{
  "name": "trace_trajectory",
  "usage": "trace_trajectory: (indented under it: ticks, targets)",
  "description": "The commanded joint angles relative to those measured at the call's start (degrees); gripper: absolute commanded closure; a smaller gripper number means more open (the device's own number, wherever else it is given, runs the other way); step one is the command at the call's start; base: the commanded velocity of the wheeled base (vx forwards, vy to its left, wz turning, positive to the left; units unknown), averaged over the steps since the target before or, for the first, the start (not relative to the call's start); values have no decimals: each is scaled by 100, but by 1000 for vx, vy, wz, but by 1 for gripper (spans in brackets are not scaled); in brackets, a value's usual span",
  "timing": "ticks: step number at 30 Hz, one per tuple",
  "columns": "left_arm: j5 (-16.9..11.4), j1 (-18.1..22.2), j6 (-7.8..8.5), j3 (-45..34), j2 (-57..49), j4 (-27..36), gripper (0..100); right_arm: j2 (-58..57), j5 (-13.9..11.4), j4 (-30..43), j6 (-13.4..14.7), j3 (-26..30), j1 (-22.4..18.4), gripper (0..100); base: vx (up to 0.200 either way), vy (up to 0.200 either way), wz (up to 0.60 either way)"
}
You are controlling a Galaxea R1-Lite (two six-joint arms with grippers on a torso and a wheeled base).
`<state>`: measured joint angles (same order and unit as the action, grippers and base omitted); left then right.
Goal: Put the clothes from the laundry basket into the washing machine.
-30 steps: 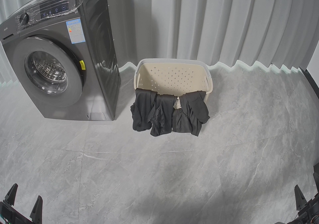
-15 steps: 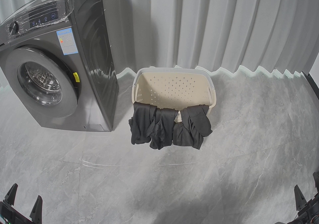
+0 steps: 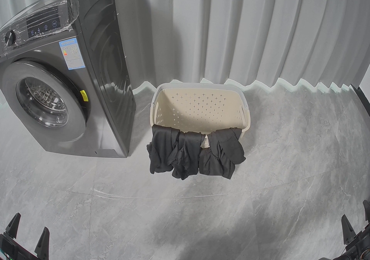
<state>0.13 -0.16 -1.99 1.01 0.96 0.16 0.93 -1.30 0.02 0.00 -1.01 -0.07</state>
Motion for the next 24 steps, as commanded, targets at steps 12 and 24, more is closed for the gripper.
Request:
trace_trajectory:
  ticks: [12, 24]
  targets:
    - [4, -2, -3, -92, -88, 2, 0, -49, -1, -2, -9, 101, -1, 0, 67, 0, 0]
    - [4, -2, -12, -92, -88, 2, 0, -40, -1, -2, -9, 101, -1, 0, 200, 0, 0]
